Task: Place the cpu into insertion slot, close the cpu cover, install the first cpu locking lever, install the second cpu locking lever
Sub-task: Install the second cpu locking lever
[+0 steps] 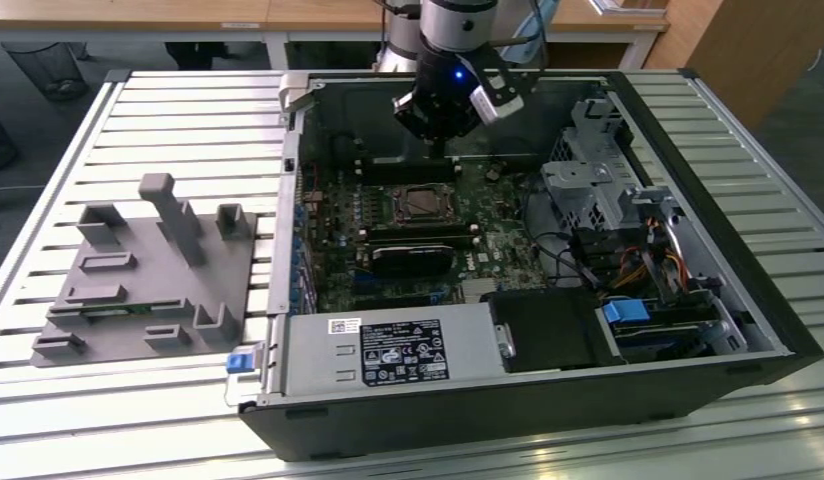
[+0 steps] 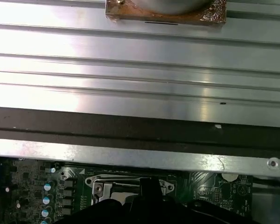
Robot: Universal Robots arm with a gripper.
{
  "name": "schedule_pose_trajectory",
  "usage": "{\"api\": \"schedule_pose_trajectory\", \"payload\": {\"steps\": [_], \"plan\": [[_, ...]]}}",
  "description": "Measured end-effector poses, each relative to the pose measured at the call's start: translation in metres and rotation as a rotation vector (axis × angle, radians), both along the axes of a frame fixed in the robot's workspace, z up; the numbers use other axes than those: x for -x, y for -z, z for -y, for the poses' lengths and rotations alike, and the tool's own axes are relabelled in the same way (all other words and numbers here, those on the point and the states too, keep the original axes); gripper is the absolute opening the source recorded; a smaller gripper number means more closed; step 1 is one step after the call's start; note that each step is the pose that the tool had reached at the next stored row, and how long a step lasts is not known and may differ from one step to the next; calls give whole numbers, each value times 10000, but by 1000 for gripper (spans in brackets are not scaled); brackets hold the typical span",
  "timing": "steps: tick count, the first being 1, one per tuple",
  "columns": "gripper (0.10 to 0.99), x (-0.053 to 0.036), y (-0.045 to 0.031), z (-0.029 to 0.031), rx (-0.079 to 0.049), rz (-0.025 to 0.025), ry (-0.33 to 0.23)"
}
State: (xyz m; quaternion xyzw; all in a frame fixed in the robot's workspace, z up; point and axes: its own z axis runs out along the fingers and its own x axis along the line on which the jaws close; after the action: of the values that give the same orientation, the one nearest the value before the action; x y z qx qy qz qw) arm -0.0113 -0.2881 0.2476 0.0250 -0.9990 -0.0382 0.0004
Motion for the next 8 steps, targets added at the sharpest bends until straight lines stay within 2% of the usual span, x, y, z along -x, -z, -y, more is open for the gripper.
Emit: {"api": "schedule_pose_trajectory", "payload": {"steps": [8], "plan": [[106, 0, -46, 0, 0, 0, 0]]}}
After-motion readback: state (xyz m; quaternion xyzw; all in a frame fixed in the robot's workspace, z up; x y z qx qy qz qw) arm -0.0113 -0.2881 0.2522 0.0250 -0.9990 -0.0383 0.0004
